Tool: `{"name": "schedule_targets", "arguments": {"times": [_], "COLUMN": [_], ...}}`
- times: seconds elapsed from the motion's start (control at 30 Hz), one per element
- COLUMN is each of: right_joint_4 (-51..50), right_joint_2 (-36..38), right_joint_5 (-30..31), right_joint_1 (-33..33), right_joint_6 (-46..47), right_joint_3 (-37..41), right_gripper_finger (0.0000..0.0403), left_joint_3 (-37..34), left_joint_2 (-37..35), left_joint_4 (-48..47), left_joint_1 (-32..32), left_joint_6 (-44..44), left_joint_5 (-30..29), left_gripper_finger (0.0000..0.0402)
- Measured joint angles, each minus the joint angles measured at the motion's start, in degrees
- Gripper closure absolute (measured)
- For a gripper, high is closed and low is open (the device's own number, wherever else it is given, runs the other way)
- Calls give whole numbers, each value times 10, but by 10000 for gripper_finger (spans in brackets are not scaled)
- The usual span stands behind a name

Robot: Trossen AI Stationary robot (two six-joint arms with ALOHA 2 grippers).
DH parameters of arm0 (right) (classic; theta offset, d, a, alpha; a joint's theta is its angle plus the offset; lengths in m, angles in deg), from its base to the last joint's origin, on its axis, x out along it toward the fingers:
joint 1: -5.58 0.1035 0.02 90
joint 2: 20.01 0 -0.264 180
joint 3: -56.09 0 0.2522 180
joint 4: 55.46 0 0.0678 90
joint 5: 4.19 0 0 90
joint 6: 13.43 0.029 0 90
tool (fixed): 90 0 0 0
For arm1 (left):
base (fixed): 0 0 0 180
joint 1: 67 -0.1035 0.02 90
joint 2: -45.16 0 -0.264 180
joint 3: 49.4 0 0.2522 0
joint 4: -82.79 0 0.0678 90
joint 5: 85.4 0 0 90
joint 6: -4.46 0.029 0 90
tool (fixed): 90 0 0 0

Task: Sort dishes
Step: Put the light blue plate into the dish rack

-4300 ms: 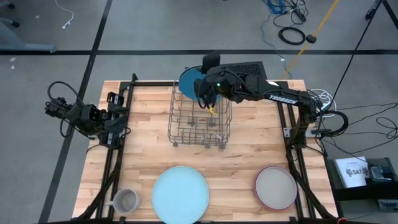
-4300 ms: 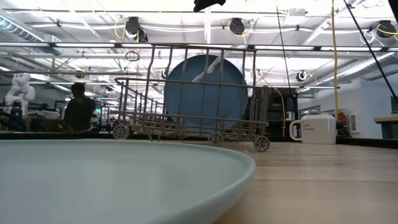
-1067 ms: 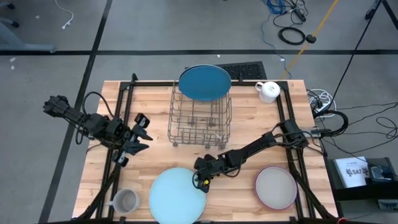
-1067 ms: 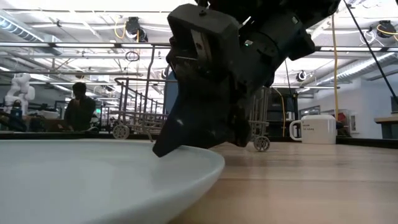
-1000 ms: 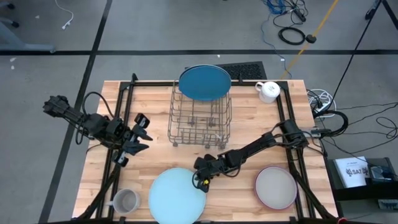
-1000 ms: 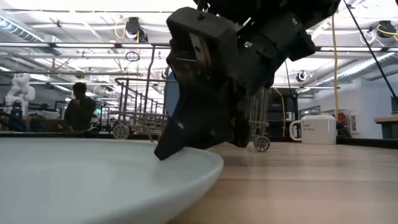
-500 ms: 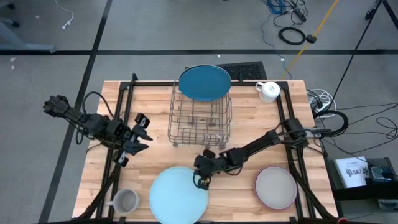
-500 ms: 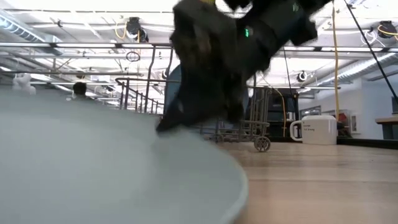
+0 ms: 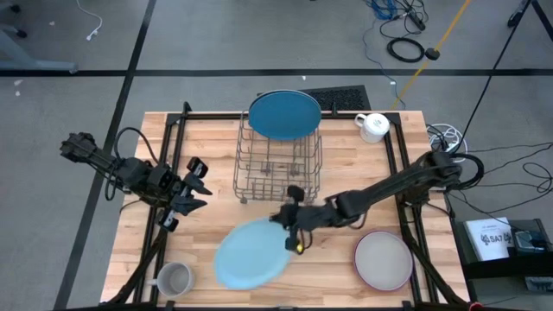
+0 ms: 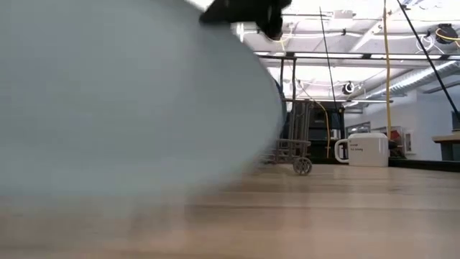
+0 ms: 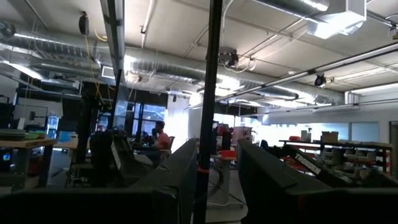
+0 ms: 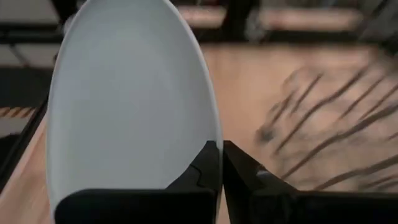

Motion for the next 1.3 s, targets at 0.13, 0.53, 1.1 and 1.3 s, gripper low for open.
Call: {"name": "schedule_targets", "arguments": {"times": [0.13, 0.53, 1.1, 1.3], "right_joint_4": [8, 88, 47, 32], "right_joint_2": [64, 209, 217, 183], "right_joint_5": [57, 282, 274, 225], "right_joint_1": [-5, -22, -225, -279], "right_joint_6": [-73, -363, -529, -575], "right_joint_3": [0, 0, -1, -1], "right_gripper_finger": [402, 402, 402, 402], "left_joint_3": [0, 0, 0, 0], "left_joint_2": [0, -1, -4, -4], "left_joint_4": [5, 94, 79, 55], "left_joint_1": [0, 0, 0, 0], "left_joint_6": [0, 47, 96, 148], "left_joint_5": [0, 33, 37, -5], "left_gripper_finger": [288, 288, 288, 288]}}
